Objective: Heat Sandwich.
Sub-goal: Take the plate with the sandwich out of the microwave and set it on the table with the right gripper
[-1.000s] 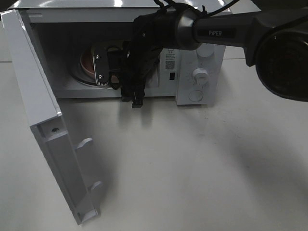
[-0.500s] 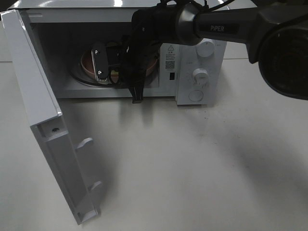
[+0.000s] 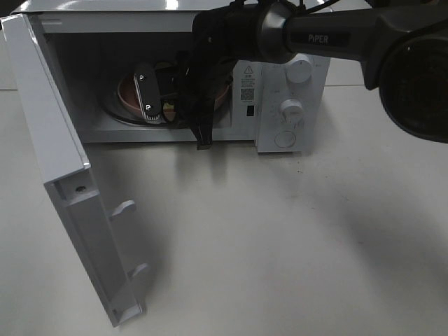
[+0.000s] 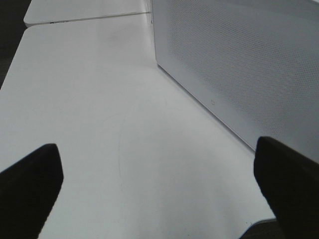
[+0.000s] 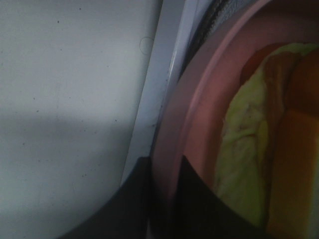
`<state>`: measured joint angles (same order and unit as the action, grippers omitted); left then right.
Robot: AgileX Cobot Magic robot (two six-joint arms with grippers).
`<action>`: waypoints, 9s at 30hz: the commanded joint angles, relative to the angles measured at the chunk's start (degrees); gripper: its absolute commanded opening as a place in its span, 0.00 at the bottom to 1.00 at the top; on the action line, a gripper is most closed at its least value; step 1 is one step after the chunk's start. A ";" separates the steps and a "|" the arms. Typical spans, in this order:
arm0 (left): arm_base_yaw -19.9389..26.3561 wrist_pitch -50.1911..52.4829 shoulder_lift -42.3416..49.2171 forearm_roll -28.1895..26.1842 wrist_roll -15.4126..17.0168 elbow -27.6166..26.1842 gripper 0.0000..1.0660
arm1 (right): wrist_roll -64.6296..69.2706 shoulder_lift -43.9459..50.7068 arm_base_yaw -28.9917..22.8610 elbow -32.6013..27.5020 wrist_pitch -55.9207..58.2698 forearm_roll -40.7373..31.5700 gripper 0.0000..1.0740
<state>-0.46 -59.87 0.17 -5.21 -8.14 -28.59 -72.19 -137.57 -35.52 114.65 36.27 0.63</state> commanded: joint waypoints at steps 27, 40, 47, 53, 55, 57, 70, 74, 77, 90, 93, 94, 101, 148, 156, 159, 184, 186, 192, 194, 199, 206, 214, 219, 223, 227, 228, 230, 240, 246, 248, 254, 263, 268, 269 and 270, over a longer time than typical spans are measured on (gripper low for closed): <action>0.17 0.34 1.38 -0.23 0.06 0.00 0.97 | -23.89 15.24 0.00 -20.40 -5.56 -9.00 0.00; 0.17 0.34 1.38 -0.23 0.06 0.00 0.97 | -30.88 21.94 0.00 -29.22 -6.47 -11.29 0.00; 0.17 0.34 1.38 -0.23 0.06 0.00 0.97 | -31.28 26.70 0.00 -34.61 -6.59 -11.80 0.00; 0.17 0.34 1.38 -0.23 0.06 0.00 0.97 | -31.28 30.37 0.00 -38.90 -7.05 -11.69 0.00; 0.17 0.34 1.38 -0.23 0.06 0.00 0.97 | -31.23 32.89 0.00 -41.65 -7.68 -11.46 0.00; 0.17 0.34 1.38 -0.23 0.06 0.00 0.97 | -31.23 33.52 0.00 -42.63 -7.79 -11.46 0.00; 0.17 0.34 1.38 -0.23 0.06 0.00 0.97 | -30.31 44.12 0.00 -53.69 -8.48 -10.03 0.00; 0.17 0.34 1.38 -0.23 0.06 0.00 0.97 | -29.68 46.98 0.00 -56.84 -8.48 -10.03 0.00; 0.17 0.34 1.38 -0.23 0.06 0.00 0.97 | -28.71 49.22 0.00 -58.90 -8.42 -9.85 0.00; 0.17 0.34 1.38 -0.23 0.06 0.00 0.97 | -23.09 57.93 0.00 -66.69 -7.39 -6.59 0.00; 0.17 0.34 1.38 -0.23 0.06 0.00 0.97 | -21.49 60.96 0.00 -69.16 -7.45 -5.44 0.00; 0.17 0.34 1.38 -0.23 0.06 0.00 0.97 | -21.37 62.51 0.00 -70.59 -7.45 -5.44 0.00; 0.17 0.34 1.38 -0.23 0.06 0.00 0.97 | -20.00 66.23 0.00 -74.08 -7.79 -5.33 0.00; 0.17 0.34 1.38 -0.23 0.06 0.00 0.97 | 65.78 74.08 0.00 -82.39 4.76 41.25 0.00; 0.17 0.34 1.38 -0.23 0.06 0.00 0.97 | 80.50 70.65 0.00 -82.39 7.79 44.81 0.00; 0.17 0.34 1.38 -0.23 0.06 0.00 0.97 | 90.41 66.75 0.00 -82.39 9.34 47.73 0.00; 0.17 0.34 1.38 -0.23 0.06 0.00 0.97 | 118.54 42.97 3.55 -66.06 17.53 50.36 0.01; 0.17 0.34 1.38 -0.23 0.06 0.00 0.97 | 118.60 41.65 5.04 -65.78 16.56 50.42 0.01; 0.17 0.34 1.38 -0.23 0.06 0.00 0.97 | 119.52 38.73 8.08 -65.78 15.07 50.65 0.01; 0.17 0.34 1.38 -0.23 0.06 0.00 0.97 | 120.38 37.87 8.94 -65.78 14.21 51.11 0.01; 0.17 0.34 1.38 -0.23 0.06 0.00 0.97 | 124.10 35.07 10.20 -65.78 11.52 53.23 0.01; 0.17 0.34 1.38 -0.23 0.06 0.00 0.97 | 127.65 31.28 10.20 -65.78 8.08 54.37 0.01; 0.17 0.34 1.38 -0.23 0.06 0.00 0.97 | 131.67 26.01 10.20 -65.78 5.79 56.61 0.01; 0.17 0.34 1.38 -0.23 0.06 0.00 0.97 | 132.58 23.72 10.20 -65.78 4.76 57.18 0.02; 0.17 0.34 1.38 -0.23 0.06 0.00 0.97 | 132.58 23.38 10.03 -65.78 4.64 57.01 0.05; 0.17 0.34 1.38 -0.23 0.06 0.00 0.97 | 132.58 23.55 10.03 -65.78 4.58 56.38 0.11; 0.17 0.34 1.38 -0.23 0.06 0.00 0.97 | 132.58 23.55 10.03 -65.78 4.58 56.38 0.11; 0.17 0.34 1.38 -0.23 0.06 0.00 0.97 | 132.35 23.55 10.03 -65.78 4.53 55.69 0.16; 0.17 0.34 1.38 -0.23 0.06 0.00 0.97 | 128.69 25.21 10.03 -65.78 4.53 52.02 0.36; 0.17 0.34 1.38 -0.23 0.06 0.00 0.97 | 123.07 29.97 10.03 -65.78 4.35 47.04 0.41; 0.17 0.34 1.38 -0.23 0.06 0.00 0.97 | 119.00 33.35 10.03 -65.78 4.35 44.35 0.45; 0.17 0.34 1.38 -0.23 0.06 0.00 0.97 | 108.35 41.02 10.03 -65.78 4.30 37.76 0.65; 0.17 0.34 1.38 -0.23 0.06 0.00 0.97 | 97.12 47.78 10.03 -65.78 8.31 27.44 0.80; 0.17 0.34 1.38 -0.23 0.06 0.00 0.97 | 90.18 53.00 10.03 -65.78 12.03 18.05 0.79; 0.17 0.34 1.38 -0.23 0.06 0.00 0.97 | 90.18 53.00 10.03 -65.78 12.03 18.05 0.79; 0.17 0.34 1.38 -0.23 0.06 0.00 0.97 | 88.87 53.86 10.03 -65.78 12.66 16.73 0.78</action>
<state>-0.46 -59.87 0.17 -5.21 -8.14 -28.59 19.42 -85.08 -25.73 48.82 47.27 19.94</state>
